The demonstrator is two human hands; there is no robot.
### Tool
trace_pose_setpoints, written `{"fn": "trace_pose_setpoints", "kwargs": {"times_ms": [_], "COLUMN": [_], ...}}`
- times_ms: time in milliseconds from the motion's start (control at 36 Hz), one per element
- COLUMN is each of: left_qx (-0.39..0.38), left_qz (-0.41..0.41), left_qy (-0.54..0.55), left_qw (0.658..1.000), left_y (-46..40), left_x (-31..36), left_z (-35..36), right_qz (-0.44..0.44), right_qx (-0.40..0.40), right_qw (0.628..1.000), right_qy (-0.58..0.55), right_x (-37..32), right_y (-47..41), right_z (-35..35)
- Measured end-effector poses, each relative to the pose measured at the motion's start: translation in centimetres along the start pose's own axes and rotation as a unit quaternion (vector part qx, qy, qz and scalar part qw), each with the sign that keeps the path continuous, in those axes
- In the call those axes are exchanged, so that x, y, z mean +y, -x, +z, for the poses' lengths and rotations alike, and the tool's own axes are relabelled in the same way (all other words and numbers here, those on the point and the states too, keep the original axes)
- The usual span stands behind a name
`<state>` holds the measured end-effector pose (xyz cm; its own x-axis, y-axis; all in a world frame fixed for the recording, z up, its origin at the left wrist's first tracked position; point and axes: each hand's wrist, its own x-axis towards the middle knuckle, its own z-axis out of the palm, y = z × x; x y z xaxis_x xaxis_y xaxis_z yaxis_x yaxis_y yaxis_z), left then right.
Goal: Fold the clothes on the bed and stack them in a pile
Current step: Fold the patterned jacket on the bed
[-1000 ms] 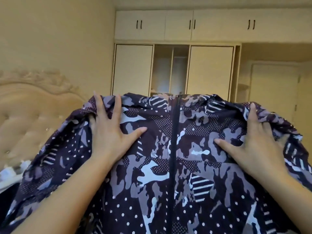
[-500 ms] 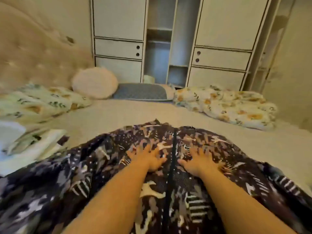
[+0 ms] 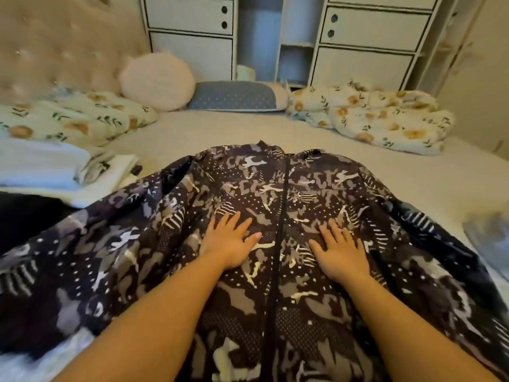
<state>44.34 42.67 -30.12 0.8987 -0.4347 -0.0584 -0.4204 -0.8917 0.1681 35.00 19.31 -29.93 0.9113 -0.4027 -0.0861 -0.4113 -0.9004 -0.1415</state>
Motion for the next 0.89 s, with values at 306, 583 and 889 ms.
{"fn": "trace_pose_setpoints", "kwargs": {"times_ms": [306, 583, 889], "left_qx": [-0.023, -0.006, 0.152], "left_qz": [0.026, 0.165, 0.024], "left_qy": [-0.007, -0.009, -0.124], "left_qw": [0.999, 0.986, 0.980], "left_y": [14.1, 25.0, 24.9], "left_x": [-0.6, -1.8, -9.9], "left_z": [0.7, 0.8, -4.6], "right_qz": [-0.022, -0.096, -0.162], "right_qx": [-0.061, -0.063, 0.092], "right_qw": [0.997, 0.992, 0.982], "right_qy": [0.030, -0.049, 0.013], "right_x": [0.7, -0.4, -1.4], "right_y": [14.2, 22.6, 23.3], "right_z": [0.2, -0.1, -2.3]}}
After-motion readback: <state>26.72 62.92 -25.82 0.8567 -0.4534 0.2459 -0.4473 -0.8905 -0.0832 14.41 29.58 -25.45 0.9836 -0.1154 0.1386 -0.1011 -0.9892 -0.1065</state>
